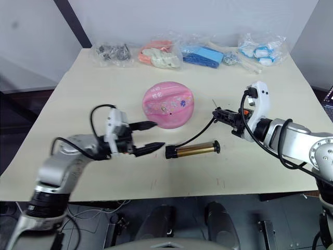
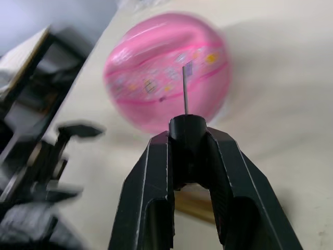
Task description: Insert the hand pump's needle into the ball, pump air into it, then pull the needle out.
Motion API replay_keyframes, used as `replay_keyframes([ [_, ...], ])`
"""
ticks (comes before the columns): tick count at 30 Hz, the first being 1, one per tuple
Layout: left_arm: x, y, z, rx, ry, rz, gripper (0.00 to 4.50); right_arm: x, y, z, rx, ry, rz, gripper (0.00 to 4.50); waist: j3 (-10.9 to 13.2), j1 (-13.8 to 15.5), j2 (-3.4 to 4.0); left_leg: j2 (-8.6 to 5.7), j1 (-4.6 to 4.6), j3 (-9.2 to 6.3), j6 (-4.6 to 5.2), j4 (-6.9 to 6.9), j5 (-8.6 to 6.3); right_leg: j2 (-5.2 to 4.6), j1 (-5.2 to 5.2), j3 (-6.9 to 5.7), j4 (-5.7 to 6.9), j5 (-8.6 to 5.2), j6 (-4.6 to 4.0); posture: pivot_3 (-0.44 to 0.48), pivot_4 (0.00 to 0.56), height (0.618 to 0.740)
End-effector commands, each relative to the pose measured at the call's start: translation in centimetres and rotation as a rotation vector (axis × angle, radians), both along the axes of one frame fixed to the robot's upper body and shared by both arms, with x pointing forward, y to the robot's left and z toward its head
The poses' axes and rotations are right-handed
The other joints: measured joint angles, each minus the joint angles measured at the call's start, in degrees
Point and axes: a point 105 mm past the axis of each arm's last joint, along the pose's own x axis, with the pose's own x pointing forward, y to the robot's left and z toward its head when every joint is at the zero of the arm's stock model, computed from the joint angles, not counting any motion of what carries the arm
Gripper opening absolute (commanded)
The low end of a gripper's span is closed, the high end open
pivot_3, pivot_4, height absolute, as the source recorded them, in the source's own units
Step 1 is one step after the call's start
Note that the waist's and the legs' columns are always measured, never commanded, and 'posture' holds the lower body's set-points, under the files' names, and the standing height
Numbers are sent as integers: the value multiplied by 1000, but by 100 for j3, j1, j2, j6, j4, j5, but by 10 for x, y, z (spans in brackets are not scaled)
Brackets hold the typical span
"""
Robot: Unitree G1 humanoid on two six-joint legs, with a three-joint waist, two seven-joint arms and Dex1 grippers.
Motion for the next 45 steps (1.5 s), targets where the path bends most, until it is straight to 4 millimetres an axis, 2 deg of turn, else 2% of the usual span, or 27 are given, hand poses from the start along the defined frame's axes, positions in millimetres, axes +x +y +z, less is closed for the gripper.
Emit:
replay_keyframes([
  [1, 3, 10, 22, -7, -60, 4, 4433, -4, 10, 11, 79, 29, 79, 341, 0, 11, 0, -1, -4, -3, 0, 0, 0, -2, 0, -3, -1, 0, 0, 0, 150, 740],
  [4, 15, 25, 33, 20, -88, 58, 4433, 1, 9, 10, 86, 55, 89, 341, 2, 8, -4, -4, -16, -1, 0, 2, 0, -7, -1, -4, -13, 1, 3, 0, 150, 740],
  [10, 37, 35, 52, 81, -135, 73, 4433, 1, 21, 6, 122, 121, 221, 341, 7, -23, -4, -5, -28, -5, 0, 1, 0, -5, -16, -9, -8, 1, 2, 0, 150, 740],
  [15, 63, 31, 68, 161, -165, 55, 4433, 11, 27, -8, 132, 248, 271, 341, 7, -35, -4, -13, -29, -5, 0, 3, 0, -3, -16, -11, -6, 3, 1, 0, 150, 740],
  [20, 88, 29, 75, 302, -153, 97, 4433, 18, 37, -11, 119, 294, 287, 341, 8, -74, -4, -20, -40, -2, 0, 0, 0, -4, -34, -10, 7, 3, 0, 0, 150, 740],
  [24, 100, 24, 81, 375, -137, 113, 4433, 22, 43, -9, 116, 302, 281, 341, 8, -84, -4, -20, -49, 2, 1, -4, 0, -5, -47, -9, 12, 4, -2, 0, 150, 740],
  [33, 117, 7, 80, 546, -153, 117, 4433, 27, 54, -12, 132, 332, 272, 341, 8, -78, -4, -19, -57, 3, 1, -2, 0, -6, -55, -8, 17, 4, -1, 0, 150, 740],
  [40, 124, 3, 69, 613, -181, 108, 4433, 32, 65, -14, 151, 361, 261, 341, 8, -107, -4, -16, -61, 6, 1, -2, 0, -5, -67, -5, 23, 5, -3, 0, 150, 740],
  [41, 126, 3, 67, 611, -179, 111, 3886, 33, 69, -14, 154, 369, 260, 341, 8, -106, -4, -15, -62, 6, 1, -1, 0, -5, -67, -6, 25, 6, -4, 0, 150, 740],
  [42, 126, 2, 66, 606, -178, 111, 3773, 34, 73, -15, 158, 381, 260, 341, 8, -108, -4, -15, -62, 6, 1, 0, 0, -6, -67, -5, 25, 6, -4, 0, 150, 740],
  [43, 127, 1, 65, 607, -182, 108, 3184, 36, 77, -17, 164, 398, 255, 341, 8, -116, -4, -14, -62, 7, 1, 1, 0, -6, -67, -5, 25, 6, -3, 0, 150, 740],
  [45, 127, 1, 63, 609, -187, 106, 2376, 39, 84, -20, 172, 428, 247, 341, 7, -123, -4, -14, -62, 8, 1, 1, 0, -6, -67, -5, 27, 6, -3, 0, 150, 740],
])
